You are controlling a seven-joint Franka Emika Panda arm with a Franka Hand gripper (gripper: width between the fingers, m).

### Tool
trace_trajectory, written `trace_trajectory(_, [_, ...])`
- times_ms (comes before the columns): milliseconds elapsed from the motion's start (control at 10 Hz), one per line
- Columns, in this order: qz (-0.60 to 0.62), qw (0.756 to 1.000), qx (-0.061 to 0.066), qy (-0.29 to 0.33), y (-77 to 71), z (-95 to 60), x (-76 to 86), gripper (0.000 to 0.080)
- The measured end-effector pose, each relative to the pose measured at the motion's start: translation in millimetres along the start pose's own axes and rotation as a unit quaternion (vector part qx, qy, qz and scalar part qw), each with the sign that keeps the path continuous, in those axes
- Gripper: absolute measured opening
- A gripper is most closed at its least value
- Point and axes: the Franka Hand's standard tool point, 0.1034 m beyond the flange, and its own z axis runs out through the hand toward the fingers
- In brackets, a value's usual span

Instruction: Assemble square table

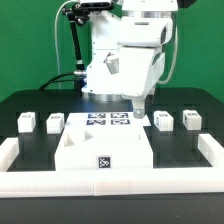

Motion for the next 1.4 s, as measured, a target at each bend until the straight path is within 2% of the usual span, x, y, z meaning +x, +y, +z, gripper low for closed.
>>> trace_trajectory(200, [-0.046,0.999,-0.011,0.006,-9.4,12.2,-18.5,0.0649])
trace_trajectory(600, [-0.046,0.999,-0.011,0.008,-14.0,16.3,-20.6,0.0649])
trace_trajectory(700, [-0.052,0.999,-0.011,0.008,-19.8,18.9,-20.7,0.0649])
trace_trajectory(900, [-0.084,0.996,-0.020,0.010,-43.4,28.2,-25.3,0.0649])
trace_trajectory(1000, [-0.087,0.996,-0.016,0.010,-55.5,33.3,-31.0,0.0649])
trace_trajectory(1400, [-0.075,0.997,-0.003,0.009,-77.7,47.1,-53.8,0.0649])
